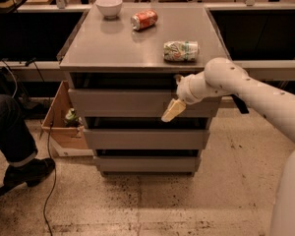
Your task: Open top drawer
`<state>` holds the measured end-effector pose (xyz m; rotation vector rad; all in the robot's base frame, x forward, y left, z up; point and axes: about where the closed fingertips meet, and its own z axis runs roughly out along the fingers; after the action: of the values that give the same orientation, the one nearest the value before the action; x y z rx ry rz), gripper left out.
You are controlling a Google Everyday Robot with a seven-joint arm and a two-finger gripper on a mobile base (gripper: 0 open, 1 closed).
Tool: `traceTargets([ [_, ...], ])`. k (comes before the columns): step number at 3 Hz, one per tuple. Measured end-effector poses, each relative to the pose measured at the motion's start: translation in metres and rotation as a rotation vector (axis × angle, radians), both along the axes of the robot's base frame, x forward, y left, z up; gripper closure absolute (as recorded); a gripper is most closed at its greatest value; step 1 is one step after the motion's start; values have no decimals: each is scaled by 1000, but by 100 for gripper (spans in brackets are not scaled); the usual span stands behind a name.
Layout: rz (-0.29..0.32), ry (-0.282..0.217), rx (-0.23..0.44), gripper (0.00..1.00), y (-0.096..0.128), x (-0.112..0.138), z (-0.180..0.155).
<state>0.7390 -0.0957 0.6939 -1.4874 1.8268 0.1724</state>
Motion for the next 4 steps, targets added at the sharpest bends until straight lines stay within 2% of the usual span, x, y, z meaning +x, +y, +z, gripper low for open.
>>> traceTargets([
  [1, 8, 7, -7, 19, 4, 8, -6],
  [2, 25, 32, -13, 42, 5, -4, -11],
  [3, 48, 74, -22, 72, 3, -28, -15],
  [4, 48, 74, -22, 74, 3, -28, -9],
])
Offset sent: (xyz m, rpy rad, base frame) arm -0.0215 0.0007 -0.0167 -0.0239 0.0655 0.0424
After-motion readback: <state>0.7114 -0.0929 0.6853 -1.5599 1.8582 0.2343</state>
